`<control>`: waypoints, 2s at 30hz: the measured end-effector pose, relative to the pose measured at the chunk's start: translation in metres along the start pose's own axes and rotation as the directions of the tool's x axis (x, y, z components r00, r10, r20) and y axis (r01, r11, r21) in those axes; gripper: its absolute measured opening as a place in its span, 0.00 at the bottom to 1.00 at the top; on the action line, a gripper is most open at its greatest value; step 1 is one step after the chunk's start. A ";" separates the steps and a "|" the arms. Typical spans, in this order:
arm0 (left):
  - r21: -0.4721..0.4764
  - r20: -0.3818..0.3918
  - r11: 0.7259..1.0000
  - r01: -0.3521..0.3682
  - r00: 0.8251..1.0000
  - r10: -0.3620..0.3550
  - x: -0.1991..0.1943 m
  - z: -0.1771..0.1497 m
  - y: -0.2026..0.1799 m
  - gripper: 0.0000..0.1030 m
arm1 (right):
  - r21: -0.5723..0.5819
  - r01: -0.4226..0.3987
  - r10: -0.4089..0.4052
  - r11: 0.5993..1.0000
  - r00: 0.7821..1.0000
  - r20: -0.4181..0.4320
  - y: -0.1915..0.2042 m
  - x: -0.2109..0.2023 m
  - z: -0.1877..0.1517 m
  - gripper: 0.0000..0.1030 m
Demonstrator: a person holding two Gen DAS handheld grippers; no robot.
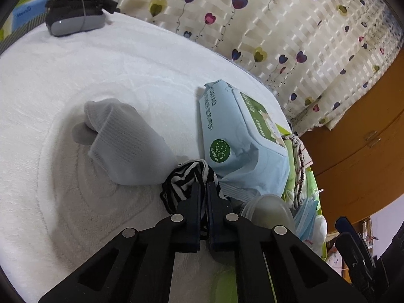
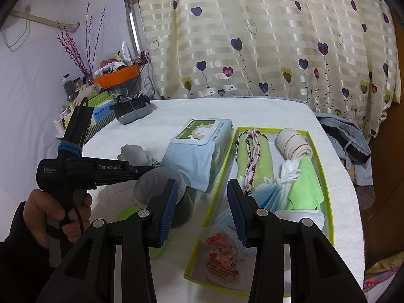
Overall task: Organize soft objects
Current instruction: 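Close the left gripper on the black-and-white striped sock, then lift the striped sock with the left gripper off the table, then grasp the grey sock with the right gripper while the left holds the striped sock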
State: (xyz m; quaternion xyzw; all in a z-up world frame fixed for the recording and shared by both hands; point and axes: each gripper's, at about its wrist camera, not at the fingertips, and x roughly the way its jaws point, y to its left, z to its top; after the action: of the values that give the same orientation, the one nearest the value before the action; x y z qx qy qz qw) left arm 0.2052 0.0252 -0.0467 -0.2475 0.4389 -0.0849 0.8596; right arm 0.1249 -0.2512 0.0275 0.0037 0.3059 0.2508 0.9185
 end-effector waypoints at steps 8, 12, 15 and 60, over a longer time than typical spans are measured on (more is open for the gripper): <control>0.054 0.048 0.998 -0.009 0.999 0.007 -0.030 -0.008 -0.006 0.04 | -0.022 -0.003 0.003 1.000 1.000 0.018 0.012 -0.010 0.004 0.41; 0.063 0.076 0.998 -0.019 0.997 0.015 -0.052 -0.015 -0.001 0.04 | -0.041 -0.009 0.010 0.999 1.000 0.029 0.024 -0.014 0.008 0.41; 0.067 0.096 0.997 -0.045 0.995 0.038 -0.066 -0.018 0.006 0.04 | -0.055 -0.031 0.032 0.998 0.999 0.027 0.036 -0.011 0.012 0.41; 0.029 0.247 0.966 -0.256 0.938 0.241 -0.113 -0.011 0.099 0.04 | -0.409 -0.186 -0.044 0.894 0.870 -0.491 0.152 0.198 0.054 0.41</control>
State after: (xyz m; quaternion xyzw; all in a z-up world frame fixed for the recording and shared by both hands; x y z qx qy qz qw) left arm 0.1216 0.1477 -0.0208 -0.1724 0.3558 0.0419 0.9176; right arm 0.2220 -0.0187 -0.0151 -0.2570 0.4617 0.3409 0.7775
